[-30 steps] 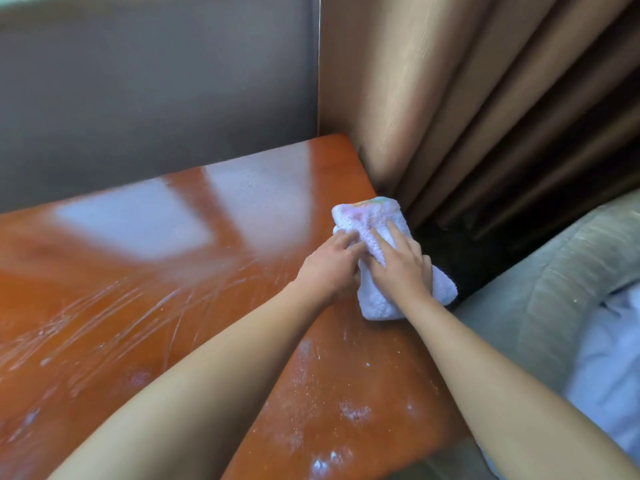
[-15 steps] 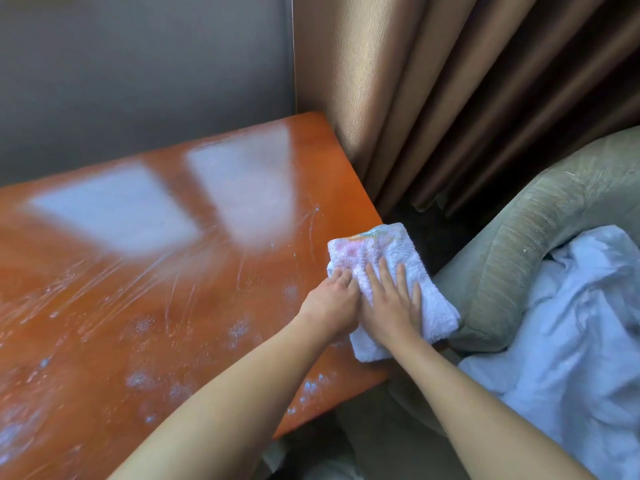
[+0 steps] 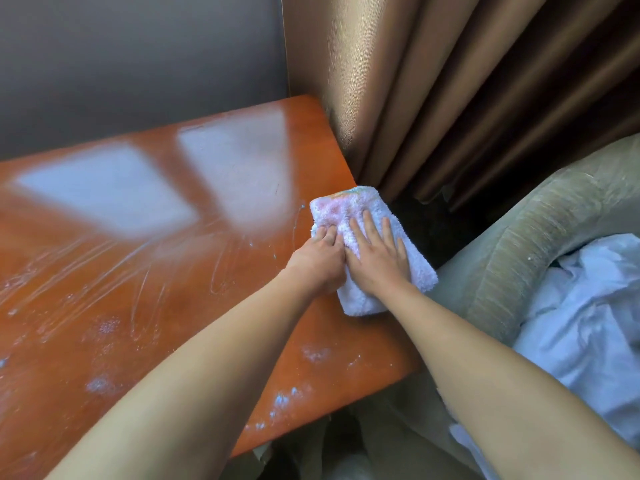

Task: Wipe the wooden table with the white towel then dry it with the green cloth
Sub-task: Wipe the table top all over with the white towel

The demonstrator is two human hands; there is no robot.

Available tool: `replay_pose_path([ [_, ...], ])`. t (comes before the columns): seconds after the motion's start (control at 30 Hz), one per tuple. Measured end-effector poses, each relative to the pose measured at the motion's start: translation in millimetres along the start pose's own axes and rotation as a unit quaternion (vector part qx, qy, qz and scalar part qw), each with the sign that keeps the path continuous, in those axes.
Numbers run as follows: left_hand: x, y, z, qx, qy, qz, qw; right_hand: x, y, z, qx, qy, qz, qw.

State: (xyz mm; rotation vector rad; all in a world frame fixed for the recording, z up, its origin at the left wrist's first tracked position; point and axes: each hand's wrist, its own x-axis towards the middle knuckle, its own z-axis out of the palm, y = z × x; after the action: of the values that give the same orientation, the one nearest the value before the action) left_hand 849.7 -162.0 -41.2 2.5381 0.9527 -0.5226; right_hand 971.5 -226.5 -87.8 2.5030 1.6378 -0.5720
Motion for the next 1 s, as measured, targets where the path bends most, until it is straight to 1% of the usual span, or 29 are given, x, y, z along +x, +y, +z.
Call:
replay_pose_path([
  [0.17,17.4,-1.0,0.4,-0.029,0.003,-0.031,0.999,19.0,2.2,-4.2,0.015,-0.003,-0.017,1.000],
  [0.33,10.6,9.2,9.0,-0.070,0.011,-0.071,0.995,7.6,3.2,-5.4,-0.001,0.003,-0.025,1.000],
  [0.43,-7.9,22.2,21.0,-0.070,0.006,-0.072,0.995,-19.7,8.0,2.9,-0.011,0.008,-0.030,0.999],
  [0.6,-49.6,52.5,54.0,-0.030,-0.016,-0.043,0.998,-82.8,18.9,28.0,-0.028,0.019,-0.009,0.999],
  [0.7,-78.0,62.1,75.2,-0.036,-0.010,-0.030,0.999,-119.7,17.3,43.8,-0.043,0.026,0.012,0.999],
  [0.9,-138.8,48.9,99.1,-0.058,0.003,-0.048,0.997,-163.3,-26.4,57.8,-0.027,0.019,0.040,0.999],
  [1.0,-163.7,29.7,102.2,-0.058,0.009,-0.071,0.996,-176.1,-58.8,63.6,-0.023,0.006,0.022,0.999],
])
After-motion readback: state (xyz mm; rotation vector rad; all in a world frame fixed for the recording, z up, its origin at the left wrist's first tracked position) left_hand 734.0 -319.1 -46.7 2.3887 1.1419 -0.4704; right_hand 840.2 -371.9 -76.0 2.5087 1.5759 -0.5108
